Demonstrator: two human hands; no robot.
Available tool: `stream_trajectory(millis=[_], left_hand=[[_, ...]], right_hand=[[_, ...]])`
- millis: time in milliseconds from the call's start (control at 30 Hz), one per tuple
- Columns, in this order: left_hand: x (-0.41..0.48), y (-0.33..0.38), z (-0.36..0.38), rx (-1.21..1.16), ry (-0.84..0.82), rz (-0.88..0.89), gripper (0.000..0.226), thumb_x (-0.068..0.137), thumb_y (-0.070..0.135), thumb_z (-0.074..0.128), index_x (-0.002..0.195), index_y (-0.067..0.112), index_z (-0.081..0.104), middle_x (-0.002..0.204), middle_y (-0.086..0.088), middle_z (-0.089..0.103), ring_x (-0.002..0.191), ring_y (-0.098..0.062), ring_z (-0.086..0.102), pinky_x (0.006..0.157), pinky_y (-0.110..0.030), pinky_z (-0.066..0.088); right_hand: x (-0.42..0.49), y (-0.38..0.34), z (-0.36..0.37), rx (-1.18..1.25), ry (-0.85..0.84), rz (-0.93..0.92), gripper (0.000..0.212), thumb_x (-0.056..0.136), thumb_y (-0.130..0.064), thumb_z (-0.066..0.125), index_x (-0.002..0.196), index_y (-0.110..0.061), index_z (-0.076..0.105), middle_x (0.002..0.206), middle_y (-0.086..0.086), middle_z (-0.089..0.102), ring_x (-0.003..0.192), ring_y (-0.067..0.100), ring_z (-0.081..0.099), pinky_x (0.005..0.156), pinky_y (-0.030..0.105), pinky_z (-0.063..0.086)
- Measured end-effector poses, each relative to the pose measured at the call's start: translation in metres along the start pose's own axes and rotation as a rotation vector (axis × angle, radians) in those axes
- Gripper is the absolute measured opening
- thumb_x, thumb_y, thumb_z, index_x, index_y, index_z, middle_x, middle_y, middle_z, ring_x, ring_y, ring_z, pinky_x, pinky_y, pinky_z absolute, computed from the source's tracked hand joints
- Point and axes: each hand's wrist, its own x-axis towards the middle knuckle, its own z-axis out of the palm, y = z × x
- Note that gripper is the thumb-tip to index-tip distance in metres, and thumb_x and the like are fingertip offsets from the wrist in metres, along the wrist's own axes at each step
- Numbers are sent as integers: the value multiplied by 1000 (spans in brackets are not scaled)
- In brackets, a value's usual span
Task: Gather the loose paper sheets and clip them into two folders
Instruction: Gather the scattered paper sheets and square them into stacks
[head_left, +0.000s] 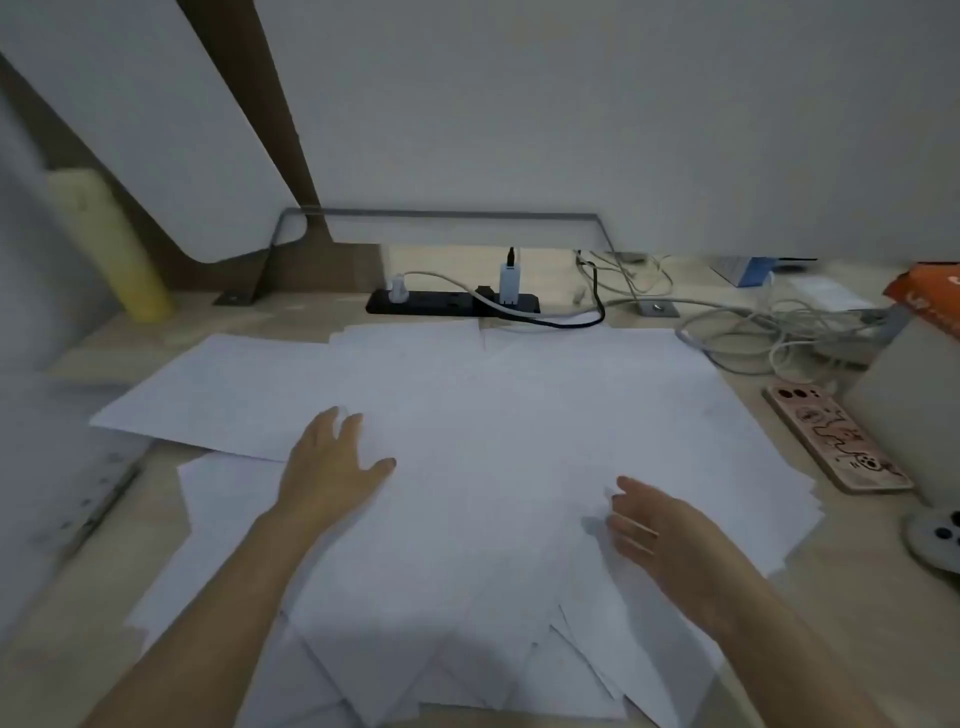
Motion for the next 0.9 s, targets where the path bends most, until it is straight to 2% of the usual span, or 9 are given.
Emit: stream_trajectory(millis=[100, 167, 233, 367, 500, 600, 667, 767, 900], left_hand=[[6, -11, 0, -25, -63, -105, 84, 86, 55, 51, 149, 16, 12, 157, -7, 9, 143, -24, 12, 112, -41, 24], [12, -13, 3, 7, -66, -116, 83, 85, 58, 50, 147, 15, 16, 151, -8, 22, 138, -27, 22, 105, -41, 31], [17, -11, 5, 55, -6, -119, 80, 84, 59, 50, 144, 14, 23, 145, -10, 31, 132, -28, 29, 101, -40, 34], [34, -19, 4, -20, 42, -178, 69, 83, 57, 54, 133, 13, 39, 132, -9, 44, 122, -27, 41, 97, -39, 39], [38, -24, 8, -149, 30, -164, 47, 80, 54, 59, 111, 20, 48, 97, 4, 52, 92, -18, 54, 75, -32, 42], [38, -27, 10, -203, 2, -145, 35, 80, 52, 60, 96, 22, 51, 88, 7, 53, 77, -13, 55, 63, -29, 39], [35, -28, 9, -236, -21, -131, 31, 82, 50, 60, 94, 23, 52, 91, 6, 56, 77, -12, 57, 62, -29, 40], [28, -32, 4, -302, -49, -154, 23, 86, 44, 57, 93, 23, 51, 89, 8, 61, 80, -14, 60, 67, -30, 43], [19, -43, 0, -457, -10, -151, 13, 90, 33, 55, 84, 23, 51, 85, 3, 63, 76, -17, 61, 67, -32, 44]], right_hand=[[-1, 9, 6, 20, -24, 33, 25, 91, -1, 45, 79, 12, 63, 83, 10, 57, 79, 23, 57, 81, 34, 41], [7, 12, 10, 36, -59, 65, 43, 87, 3, 44, 48, -1, 60, 63, 7, 55, 61, 20, 57, 78, 34, 44], [13, 10, 15, 52, -51, 71, 31, 85, 2, 44, 59, -4, 59, 69, 13, 62, 70, 28, 60, 82, 38, 47], [32, 11, 32, -92, -58, 100, 5, 85, -4, 52, 83, -3, 57, 85, 15, 58, 79, 30, 56, 71, 34, 43], [44, 12, 52, -224, -75, 112, 17, 85, -9, 57, 99, -6, 67, 88, 11, 74, 81, 30, 69, 72, 35, 54], [49, 18, 69, -256, -150, 126, 24, 86, -10, 57, 109, -8, 65, 97, 11, 75, 88, 28, 71, 73, 33, 57], [50, 24, 80, -286, -169, 130, 24, 86, -7, 57, 110, -8, 64, 97, 10, 75, 86, 26, 72, 68, 28, 57], [53, 28, 92, -383, -203, 119, 25, 87, -3, 56, 111, -7, 63, 99, 10, 74, 89, 25, 71, 74, 29, 57], [50, 20, 100, -591, -219, 11, 24, 89, -11, 54, 111, -16, 61, 104, 1, 70, 91, 14, 67, 75, 22, 53]])
